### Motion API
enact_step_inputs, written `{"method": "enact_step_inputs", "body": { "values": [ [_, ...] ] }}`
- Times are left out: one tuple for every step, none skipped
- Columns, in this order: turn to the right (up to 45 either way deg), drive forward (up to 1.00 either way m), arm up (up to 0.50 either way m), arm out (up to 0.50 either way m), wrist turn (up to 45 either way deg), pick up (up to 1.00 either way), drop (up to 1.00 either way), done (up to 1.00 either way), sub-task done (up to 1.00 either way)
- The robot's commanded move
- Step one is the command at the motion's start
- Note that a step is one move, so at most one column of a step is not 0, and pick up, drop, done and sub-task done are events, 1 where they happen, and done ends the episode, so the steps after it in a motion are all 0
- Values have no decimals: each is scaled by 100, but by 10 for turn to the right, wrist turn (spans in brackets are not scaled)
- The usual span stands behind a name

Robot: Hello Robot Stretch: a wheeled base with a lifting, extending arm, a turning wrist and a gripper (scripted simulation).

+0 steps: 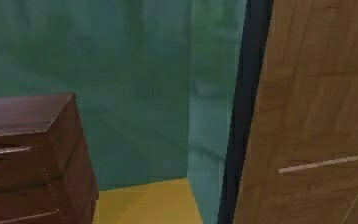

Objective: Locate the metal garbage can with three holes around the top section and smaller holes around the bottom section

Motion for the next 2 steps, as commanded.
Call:
{"method": "enact_step_inputs", "body": {
  "values": [
    [300,0,0,0,0,0,0,0,0],
    [0,20,0,0,0,0,0,0,0]
  ]
}}
